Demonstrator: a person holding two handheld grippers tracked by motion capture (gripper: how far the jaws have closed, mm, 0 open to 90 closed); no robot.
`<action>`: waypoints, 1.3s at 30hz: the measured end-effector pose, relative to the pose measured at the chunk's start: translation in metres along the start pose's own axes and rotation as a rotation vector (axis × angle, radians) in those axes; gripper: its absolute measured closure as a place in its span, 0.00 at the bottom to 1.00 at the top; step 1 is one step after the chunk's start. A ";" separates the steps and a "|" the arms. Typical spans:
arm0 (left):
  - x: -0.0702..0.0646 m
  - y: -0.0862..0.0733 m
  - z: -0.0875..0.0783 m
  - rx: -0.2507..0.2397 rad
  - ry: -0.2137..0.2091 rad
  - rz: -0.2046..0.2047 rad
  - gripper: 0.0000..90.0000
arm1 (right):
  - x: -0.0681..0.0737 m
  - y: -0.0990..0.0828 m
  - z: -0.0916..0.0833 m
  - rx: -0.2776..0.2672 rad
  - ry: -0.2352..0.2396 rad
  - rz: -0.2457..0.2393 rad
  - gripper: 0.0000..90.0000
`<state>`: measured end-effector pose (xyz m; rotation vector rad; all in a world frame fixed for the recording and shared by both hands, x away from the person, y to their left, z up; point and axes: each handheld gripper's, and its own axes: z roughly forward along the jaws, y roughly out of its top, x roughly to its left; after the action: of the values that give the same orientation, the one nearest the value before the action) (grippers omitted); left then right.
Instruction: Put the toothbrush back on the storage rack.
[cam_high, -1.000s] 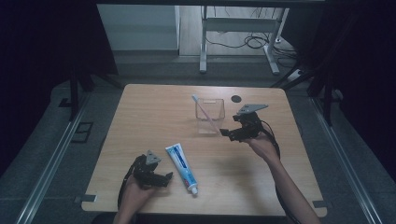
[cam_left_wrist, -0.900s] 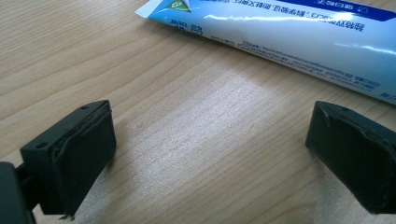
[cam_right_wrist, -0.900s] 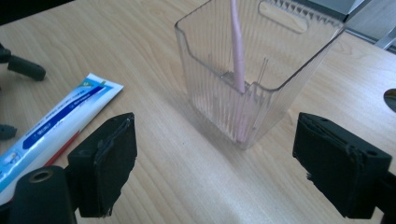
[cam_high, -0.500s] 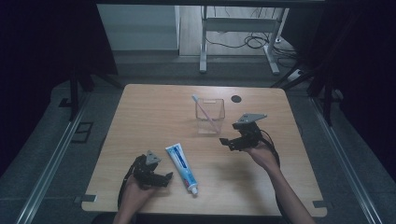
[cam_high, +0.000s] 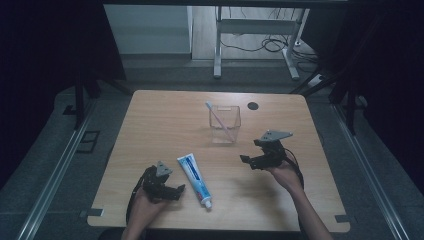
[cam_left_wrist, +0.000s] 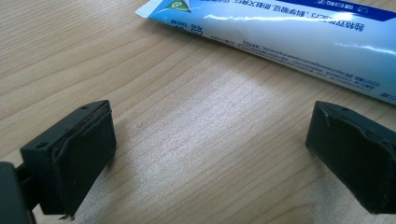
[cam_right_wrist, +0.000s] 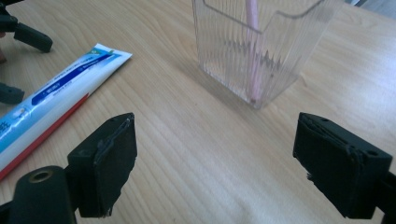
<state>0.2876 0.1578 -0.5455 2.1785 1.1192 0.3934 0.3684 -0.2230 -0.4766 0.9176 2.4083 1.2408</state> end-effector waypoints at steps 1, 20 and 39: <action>0.000 0.000 0.000 0.000 0.000 0.000 0.02 | 0.000 -0.003 -0.001 -0.001 -0.003 0.004 0.15; 0.000 0.000 0.000 0.000 0.000 0.000 0.02 | 0.010 -0.047 -0.005 0.033 -0.041 0.010 0.15; 0.000 0.000 0.000 0.000 0.000 0.001 0.02 | 0.005 -0.085 -0.007 0.066 -0.053 0.078 0.16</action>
<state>0.2877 0.1579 -0.5455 2.1789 1.1180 0.3938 0.3260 -0.2607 -0.5408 1.0591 2.4063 1.1545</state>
